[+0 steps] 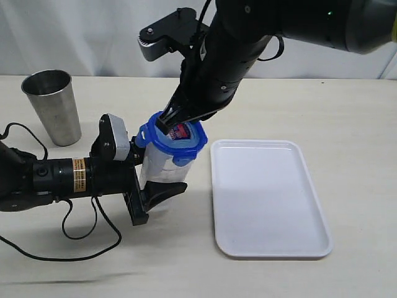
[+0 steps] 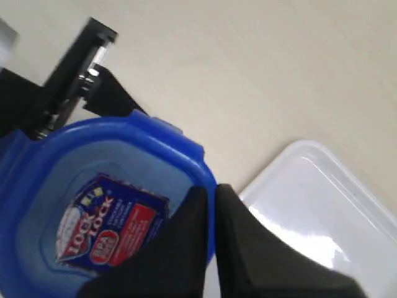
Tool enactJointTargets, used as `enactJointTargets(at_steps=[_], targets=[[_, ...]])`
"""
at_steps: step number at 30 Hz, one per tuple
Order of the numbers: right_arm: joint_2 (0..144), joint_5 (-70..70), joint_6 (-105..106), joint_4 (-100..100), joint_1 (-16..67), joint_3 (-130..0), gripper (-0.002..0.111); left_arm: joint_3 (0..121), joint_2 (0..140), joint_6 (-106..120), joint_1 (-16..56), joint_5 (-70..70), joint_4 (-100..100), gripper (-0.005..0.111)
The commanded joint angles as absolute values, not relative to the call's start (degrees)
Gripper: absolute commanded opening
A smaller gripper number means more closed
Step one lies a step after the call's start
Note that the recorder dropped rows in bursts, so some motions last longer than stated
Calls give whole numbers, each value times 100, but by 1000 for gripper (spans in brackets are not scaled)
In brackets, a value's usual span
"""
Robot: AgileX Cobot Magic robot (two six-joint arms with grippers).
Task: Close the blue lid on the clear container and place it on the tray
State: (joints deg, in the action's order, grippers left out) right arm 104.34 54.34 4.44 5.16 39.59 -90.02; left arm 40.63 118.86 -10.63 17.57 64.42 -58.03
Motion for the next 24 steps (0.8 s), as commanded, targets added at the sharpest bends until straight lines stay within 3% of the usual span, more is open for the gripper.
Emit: enactJointTargets(at_steps=[1, 16, 24], targets=[[10614, 5648, 380, 580, 3850, -8952, 5, 4082, 11758, -1102, 1805, 6946, -5784, 0], [10554, 5664, 320, 398, 3850, -8937, 6, 4082, 11758, -1076, 1805, 6608, -5578, 0], [10204, 5555, -127, 255, 3850, -9267, 36, 4082, 11758, -1076, 1805, 6506, -5564, 0]])
